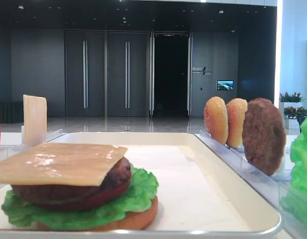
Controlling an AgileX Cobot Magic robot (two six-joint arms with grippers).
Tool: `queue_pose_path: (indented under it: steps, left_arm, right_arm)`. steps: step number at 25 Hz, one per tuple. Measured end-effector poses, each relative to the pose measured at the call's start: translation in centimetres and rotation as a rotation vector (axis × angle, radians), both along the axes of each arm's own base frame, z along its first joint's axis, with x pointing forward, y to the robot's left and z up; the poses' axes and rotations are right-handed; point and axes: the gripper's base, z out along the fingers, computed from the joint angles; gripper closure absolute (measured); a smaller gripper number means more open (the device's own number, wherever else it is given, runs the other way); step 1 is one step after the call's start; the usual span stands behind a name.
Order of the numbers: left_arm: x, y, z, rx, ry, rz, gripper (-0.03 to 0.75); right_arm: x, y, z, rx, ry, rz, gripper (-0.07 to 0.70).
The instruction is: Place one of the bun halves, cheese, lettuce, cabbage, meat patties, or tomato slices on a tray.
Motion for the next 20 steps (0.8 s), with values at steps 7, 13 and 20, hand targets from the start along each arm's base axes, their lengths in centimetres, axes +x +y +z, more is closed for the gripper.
queue_pose_path:
  steps: [7, 13, 20]
  left_arm:
    - [-3.8, 0.3, 0.6, -0.022, -0.297, -0.004, 0.202]
    - [-6.2, 0.5, 0.9, -0.035, -0.462, -0.004, 0.202]
    - [-7.3, 0.6, 0.9, -0.041, -0.537, -0.004, 0.202]
  right_arm:
    - [0.0, 0.0, 0.0, 0.0, 0.0, 0.0, 0.216]
    - [0.0, 0.0, 0.0, 0.0, 0.0, 0.0, 0.216]
    - [0.0, 0.0, 0.0, 0.0, 0.0, 0.0, 0.216]
